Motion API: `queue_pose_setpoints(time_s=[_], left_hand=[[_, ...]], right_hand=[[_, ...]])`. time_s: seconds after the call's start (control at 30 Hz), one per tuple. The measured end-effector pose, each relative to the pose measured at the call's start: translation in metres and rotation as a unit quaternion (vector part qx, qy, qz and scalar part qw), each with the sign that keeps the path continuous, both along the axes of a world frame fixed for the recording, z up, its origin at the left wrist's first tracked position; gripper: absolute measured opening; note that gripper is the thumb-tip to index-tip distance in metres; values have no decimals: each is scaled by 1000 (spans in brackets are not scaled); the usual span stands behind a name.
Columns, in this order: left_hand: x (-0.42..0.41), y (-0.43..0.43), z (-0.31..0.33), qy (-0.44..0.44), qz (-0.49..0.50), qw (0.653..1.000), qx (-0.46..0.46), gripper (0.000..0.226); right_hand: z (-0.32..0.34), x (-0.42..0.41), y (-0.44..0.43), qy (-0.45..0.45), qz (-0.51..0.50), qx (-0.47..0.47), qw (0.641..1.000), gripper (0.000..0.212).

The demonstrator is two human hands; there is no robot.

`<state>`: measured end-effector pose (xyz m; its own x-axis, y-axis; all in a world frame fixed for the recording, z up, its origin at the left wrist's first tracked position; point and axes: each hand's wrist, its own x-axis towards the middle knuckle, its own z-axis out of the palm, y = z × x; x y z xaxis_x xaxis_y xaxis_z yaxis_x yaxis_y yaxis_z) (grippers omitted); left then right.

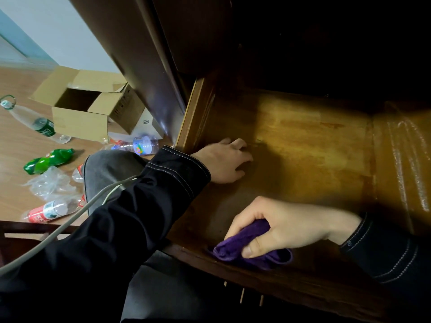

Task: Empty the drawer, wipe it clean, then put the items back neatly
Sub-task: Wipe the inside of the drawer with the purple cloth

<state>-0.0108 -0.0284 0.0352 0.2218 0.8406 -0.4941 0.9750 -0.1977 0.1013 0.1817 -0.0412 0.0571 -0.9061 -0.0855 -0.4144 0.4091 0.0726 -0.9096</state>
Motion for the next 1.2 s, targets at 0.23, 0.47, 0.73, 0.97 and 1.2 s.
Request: queue_pose_setpoints(time_s=[0.23,0.47,0.73,0.97,1.2], left_hand=[[1,0,1,4,-4,1000,-2,50],[1,0,-1,6,-4,1000,6,50],[0,0,-3,-3,-1,1000,7,49],[-1,0,-4,0,-6,1000,11,50],[-2,-1,-4,0,-3,1000,10,49]], right_hand=[[-6,-5,-6,24,-1,39,999,20],[-4,-8,-8,44,-22,36,998,21],[-3,12,1,-27,22,83,996,19],[3,12,11,1,34,23,999,24],[-21,-2,-6,-78,102,259,957,22]])
